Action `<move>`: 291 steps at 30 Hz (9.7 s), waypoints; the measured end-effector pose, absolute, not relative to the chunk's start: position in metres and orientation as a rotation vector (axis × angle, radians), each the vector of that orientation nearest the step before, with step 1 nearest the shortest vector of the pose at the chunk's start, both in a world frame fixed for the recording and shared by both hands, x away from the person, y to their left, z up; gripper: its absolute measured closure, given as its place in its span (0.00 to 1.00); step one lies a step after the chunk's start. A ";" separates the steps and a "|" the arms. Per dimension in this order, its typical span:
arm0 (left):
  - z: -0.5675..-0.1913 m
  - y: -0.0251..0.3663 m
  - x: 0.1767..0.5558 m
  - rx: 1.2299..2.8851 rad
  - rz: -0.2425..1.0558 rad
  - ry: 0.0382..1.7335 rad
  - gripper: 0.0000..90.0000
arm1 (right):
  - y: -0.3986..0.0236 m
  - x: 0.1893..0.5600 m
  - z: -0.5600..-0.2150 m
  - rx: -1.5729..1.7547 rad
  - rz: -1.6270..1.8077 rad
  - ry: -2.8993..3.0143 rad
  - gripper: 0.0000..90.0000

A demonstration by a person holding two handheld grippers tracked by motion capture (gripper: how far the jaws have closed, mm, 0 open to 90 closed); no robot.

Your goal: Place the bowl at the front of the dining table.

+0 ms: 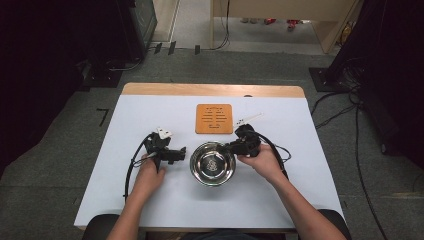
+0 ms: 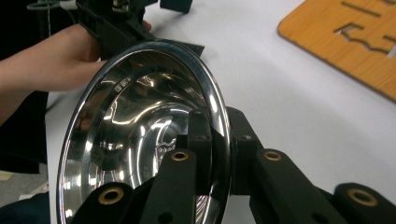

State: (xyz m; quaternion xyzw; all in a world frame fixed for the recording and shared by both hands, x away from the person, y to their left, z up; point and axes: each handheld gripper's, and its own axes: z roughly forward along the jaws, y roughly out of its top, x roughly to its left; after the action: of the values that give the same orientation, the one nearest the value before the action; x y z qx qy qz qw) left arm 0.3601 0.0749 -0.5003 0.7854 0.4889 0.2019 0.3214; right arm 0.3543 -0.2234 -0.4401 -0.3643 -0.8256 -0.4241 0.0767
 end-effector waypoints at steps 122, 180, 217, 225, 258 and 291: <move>-0.500 0.075 0.360 2.063 0.530 1.287 0.00 | -0.225 0.472 -0.416 -1.442 -1.346 -2.359 0.93; -0.500 0.075 0.360 2.063 0.530 1.286 0.00 | -0.255 0.503 -0.442 -1.641 -1.437 -2.269 0.93; -0.500 0.075 0.360 2.062 0.530 1.286 0.00 | -0.247 0.507 -0.473 -1.707 -1.369 -2.320 0.91; -0.500 0.075 0.360 2.063 0.531 1.286 0.00 | -0.246 0.507 -0.475 -1.704 -1.363 -2.334 0.90; -0.500 0.075 0.360 2.064 0.532 1.284 0.00 | -0.248 0.509 -0.480 -1.664 -1.367 -2.363 0.61; -0.500 0.075 0.360 2.064 0.533 1.285 0.00 | -0.252 0.499 -0.459 -1.588 -1.354 -2.440 0.41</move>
State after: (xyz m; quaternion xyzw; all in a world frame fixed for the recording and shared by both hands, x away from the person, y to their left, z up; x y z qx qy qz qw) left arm 0.3599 0.0749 -0.5002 0.7856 0.4889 0.2027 0.3205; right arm 0.4989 -0.2524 -0.4594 -0.4942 -0.7595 -0.4215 -0.0347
